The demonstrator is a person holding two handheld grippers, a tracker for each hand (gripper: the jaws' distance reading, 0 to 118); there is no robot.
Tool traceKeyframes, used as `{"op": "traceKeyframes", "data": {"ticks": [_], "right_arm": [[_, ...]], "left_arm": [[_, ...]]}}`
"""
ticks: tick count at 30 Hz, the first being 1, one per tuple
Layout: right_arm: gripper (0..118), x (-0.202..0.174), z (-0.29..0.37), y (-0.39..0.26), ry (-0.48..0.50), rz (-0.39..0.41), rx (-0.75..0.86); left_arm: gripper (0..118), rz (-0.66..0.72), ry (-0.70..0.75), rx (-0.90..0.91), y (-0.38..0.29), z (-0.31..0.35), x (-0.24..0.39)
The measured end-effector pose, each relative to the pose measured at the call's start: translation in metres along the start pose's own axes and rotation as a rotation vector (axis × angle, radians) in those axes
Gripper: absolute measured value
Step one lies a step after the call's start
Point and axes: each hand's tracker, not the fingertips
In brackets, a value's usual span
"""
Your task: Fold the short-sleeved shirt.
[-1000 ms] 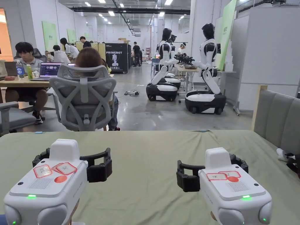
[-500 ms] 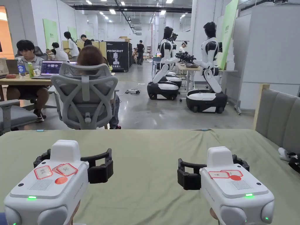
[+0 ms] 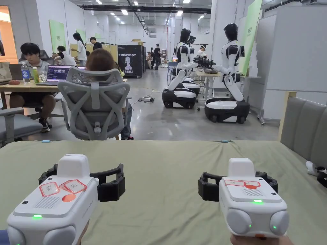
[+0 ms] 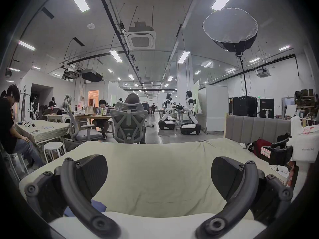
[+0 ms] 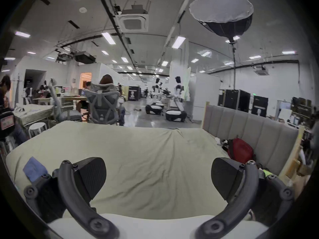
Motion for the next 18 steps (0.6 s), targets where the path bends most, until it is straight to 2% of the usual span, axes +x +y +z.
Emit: {"op": "traceKeyframes", "data": {"ticks": [2, 5, 9, 18], "right_arm": [[118, -0.002, 0.003, 0.001, -0.063, -0.022, -0.004], [118, -0.005, 0.009, 0.001, -0.075, 0.023, 0.021], [118, -0.006, 0.011, 0.0, -0.002, 0.06, 0.0], [118, -0.005, 0.015, 0.002, 0.044, 0.015, 0.02]], "left_arm": [[118, 0.003, -0.002, -0.002, -0.001, 0.0, 0.0], [118, 0.0, 0.0, -0.004, -0.001, 0.0, 0.001], [118, 0.006, 0.0, -0.002, -0.002, 0.0, 0.002], [118, 0.002, 0.016, -0.004, -0.004, 0.0, 0.003]]}}
